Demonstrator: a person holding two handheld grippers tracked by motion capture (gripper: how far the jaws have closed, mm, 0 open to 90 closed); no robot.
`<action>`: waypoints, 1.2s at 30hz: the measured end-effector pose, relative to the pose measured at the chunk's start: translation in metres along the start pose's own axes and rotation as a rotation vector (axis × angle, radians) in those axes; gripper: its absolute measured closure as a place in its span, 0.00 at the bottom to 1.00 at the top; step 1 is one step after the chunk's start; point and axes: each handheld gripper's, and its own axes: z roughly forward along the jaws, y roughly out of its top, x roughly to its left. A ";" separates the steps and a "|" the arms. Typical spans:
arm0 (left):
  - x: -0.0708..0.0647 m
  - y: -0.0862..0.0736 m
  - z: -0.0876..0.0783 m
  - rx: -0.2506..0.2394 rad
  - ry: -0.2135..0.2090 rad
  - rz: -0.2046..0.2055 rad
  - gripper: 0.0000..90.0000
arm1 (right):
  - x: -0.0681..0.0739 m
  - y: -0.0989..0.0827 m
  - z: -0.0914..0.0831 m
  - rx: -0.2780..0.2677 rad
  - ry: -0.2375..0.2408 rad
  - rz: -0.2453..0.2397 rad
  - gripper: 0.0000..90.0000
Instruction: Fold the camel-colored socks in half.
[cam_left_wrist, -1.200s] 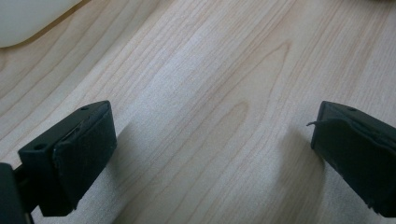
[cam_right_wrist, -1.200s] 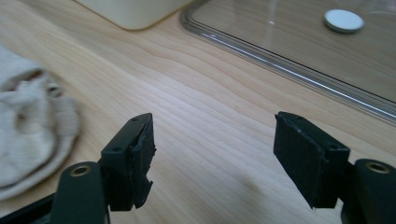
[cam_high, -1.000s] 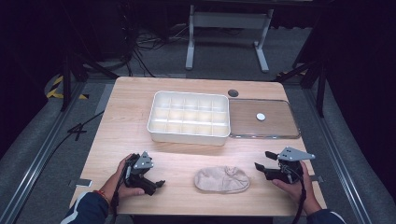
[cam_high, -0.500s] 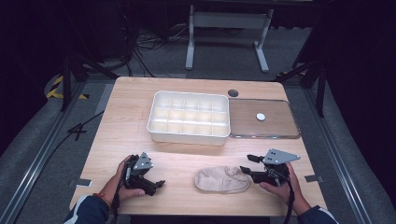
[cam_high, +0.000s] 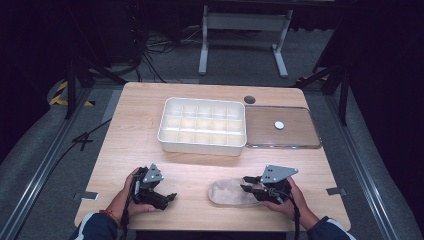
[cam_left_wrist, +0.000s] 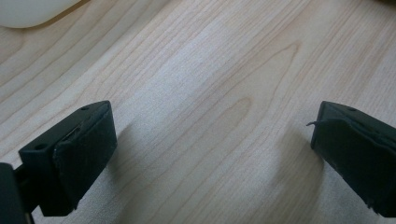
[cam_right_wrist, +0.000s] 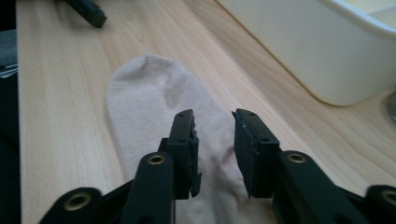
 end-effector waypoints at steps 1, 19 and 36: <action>0.000 0.000 0.000 0.001 0.001 -0.001 0.00 | 0.003 0.001 0.003 0.003 0.020 -0.003 0.80; -0.008 0.012 0.003 0.004 0.048 -0.057 0.19 | 0.019 0.001 0.045 0.116 0.079 -0.027 0.83; -0.029 0.052 0.016 -0.107 -0.156 -0.110 0.33 | 0.024 0.012 0.061 0.112 0.071 -0.039 0.84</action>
